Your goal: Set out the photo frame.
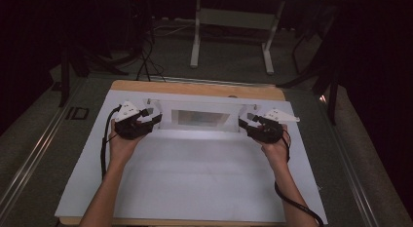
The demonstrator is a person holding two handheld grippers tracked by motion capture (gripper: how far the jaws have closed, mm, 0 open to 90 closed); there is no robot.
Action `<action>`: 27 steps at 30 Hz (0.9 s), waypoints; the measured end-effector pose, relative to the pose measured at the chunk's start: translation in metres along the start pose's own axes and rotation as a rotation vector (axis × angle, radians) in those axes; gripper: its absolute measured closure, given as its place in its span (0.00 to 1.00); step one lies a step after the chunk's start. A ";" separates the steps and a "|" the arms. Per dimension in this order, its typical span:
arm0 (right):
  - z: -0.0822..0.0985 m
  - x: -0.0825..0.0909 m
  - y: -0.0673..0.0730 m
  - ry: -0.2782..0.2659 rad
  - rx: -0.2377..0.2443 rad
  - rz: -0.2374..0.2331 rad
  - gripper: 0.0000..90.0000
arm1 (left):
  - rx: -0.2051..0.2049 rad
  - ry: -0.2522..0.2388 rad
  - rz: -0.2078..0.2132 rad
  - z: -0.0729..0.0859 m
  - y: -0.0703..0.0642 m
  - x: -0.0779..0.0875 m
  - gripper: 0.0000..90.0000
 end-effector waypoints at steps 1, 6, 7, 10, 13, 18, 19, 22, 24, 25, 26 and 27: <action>0.000 0.000 0.000 -0.001 0.001 0.002 0.53 | 0.002 0.001 -0.005 0.000 0.000 0.000 0.58; -0.002 -0.003 0.000 -0.010 0.009 0.024 0.54 | 0.010 0.000 -0.022 -0.001 0.001 -0.002 0.58; -0.002 -0.003 0.000 -0.009 0.012 0.029 0.54 | 0.012 -0.002 -0.025 -0.002 0.001 -0.003 0.58; -0.003 -0.004 0.000 -0.012 0.019 0.042 0.54 | 0.017 -0.002 -0.033 -0.002 0.002 -0.004 0.58; -0.005 -0.006 0.000 -0.012 0.026 0.057 0.54 | 0.026 -0.001 -0.042 -0.003 0.003 -0.006 0.58; -0.007 -0.010 0.000 -0.012 0.045 0.087 0.54 | 0.036 -0.001 -0.062 -0.004 0.005 -0.010 0.58; -0.007 -0.010 0.001 -0.011 0.057 0.098 0.54 | 0.037 -0.001 -0.068 -0.004 0.005 -0.010 0.58; -0.008 -0.012 0.003 -0.006 0.086 0.129 0.53 | 0.040 0.002 -0.087 -0.005 0.005 -0.012 0.57; -0.008 -0.013 0.002 -0.008 0.089 0.131 0.53 | 0.044 -0.001 -0.098 -0.006 0.005 -0.014 0.56; -0.009 -0.014 0.002 -0.010 0.092 0.132 0.53 | 0.047 0.000 -0.103 -0.006 0.005 -0.014 0.56; -0.009 -0.014 0.001 -0.011 0.093 0.133 0.53 | 0.047 0.001 -0.107 -0.006 0.005 -0.015 0.56; -0.010 -0.015 0.001 -0.011 0.090 0.134 0.54 | 0.050 0.002 -0.109 -0.007 0.006 -0.015 0.56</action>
Point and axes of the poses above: each handheld gripper's, and its own axes: x roughly backward along the jaws, z roughly out of its underside, y roughly to its left, the point moved 5 cm from there along -x, roughly forward along the jaws, and after that the axes turned 13 degrees about -x, right-handed, at the moved point
